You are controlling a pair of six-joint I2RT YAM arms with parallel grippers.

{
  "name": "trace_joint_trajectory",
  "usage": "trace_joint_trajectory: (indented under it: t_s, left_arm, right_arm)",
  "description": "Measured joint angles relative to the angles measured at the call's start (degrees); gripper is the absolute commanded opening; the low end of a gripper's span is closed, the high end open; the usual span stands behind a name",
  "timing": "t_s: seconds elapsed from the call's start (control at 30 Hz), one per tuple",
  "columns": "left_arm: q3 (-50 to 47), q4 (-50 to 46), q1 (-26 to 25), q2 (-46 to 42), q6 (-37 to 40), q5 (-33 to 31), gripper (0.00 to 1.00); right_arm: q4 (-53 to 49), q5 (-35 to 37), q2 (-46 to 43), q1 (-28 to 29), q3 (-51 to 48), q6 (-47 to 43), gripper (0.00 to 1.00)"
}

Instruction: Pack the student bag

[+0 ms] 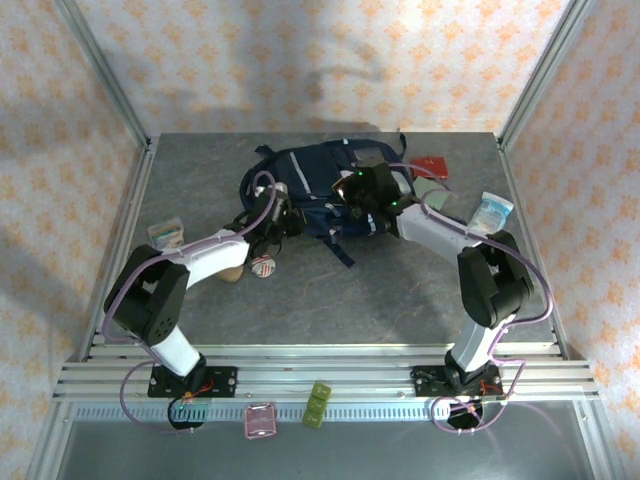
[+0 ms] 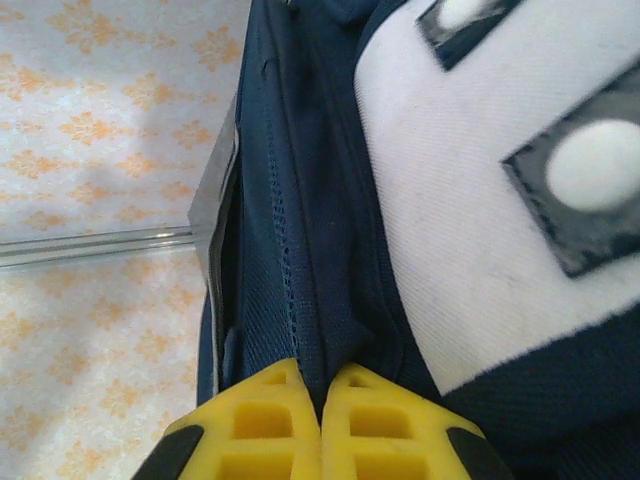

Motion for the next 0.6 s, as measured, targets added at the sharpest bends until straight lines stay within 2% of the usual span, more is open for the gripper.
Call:
trace_joint_trajectory:
  t_s: [0.2,0.37,0.47,0.6]
  left_arm:
    - [-0.07,-0.46,0.70,-1.88,1.90,-1.57,0.38]
    - [-4.48,0.13,-5.01,-11.13,1.66,-2.56,0.55]
    - [-4.33,2.32,-8.44,-13.33,0.96,-2.23,0.56]
    - [-1.73,2.45,-10.12,-10.36,-0.20,-2.51,0.57]
  right_arm:
    - [1.70,0.61,0.02,0.70,-0.02,2.01,0.00]
    - [2.16,0.57,0.61,0.94,-0.02,3.04,0.00]
    - [2.86,0.59,1.33,1.25,0.00,3.52,0.00]
    - [3.45,0.61,1.66,1.57,0.00,4.04,0.00]
